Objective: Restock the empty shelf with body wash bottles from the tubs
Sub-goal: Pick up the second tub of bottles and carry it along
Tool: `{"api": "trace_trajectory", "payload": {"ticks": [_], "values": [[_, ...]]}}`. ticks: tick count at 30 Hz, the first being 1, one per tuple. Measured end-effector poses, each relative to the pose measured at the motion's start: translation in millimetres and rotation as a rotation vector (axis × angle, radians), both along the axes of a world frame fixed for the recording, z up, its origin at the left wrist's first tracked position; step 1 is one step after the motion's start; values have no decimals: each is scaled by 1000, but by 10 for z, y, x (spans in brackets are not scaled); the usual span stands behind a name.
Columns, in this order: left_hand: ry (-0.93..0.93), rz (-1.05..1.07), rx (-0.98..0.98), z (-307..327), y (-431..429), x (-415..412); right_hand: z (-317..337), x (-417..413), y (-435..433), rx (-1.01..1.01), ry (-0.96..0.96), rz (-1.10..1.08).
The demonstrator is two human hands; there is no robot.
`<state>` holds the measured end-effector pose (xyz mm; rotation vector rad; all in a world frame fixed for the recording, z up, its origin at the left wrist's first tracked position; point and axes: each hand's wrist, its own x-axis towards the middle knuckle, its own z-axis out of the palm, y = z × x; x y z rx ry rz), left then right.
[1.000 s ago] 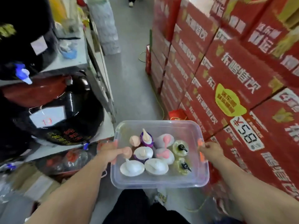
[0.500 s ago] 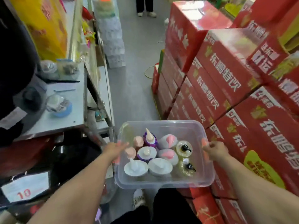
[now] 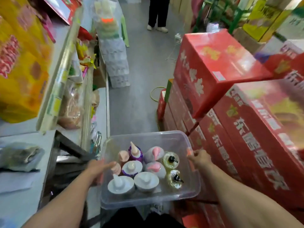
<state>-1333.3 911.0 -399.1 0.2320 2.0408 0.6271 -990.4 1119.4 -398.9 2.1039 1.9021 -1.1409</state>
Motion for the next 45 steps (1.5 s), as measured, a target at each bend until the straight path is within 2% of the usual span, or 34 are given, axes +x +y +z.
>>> {"api": "trace_trajectory", "payload": {"ticks": [6,14,23,26,33,37,45], "values": [[55,36,-10,114,1037,-723,85,-857,1206,34,-15,76],[38,117,-6,26,2433,-2026,50,-2197,2821,60,-52,120],[93,71,-34,257,4269,-3315,-90,-3532,4704,42,-21,108],[89,122,-20,234,4898,-3602,-83,-3938,5364,-2,-62,122],[79,63,-31,94,6333,-4306,158,-4624,6802,-5,-95,70],[-25,63,32,-90,7248,-4747,243,-4882,7502,54,-130,35],[-45,-148,51,62,9209,-5410,503,-5138,8675,97,-152,-135]]}}
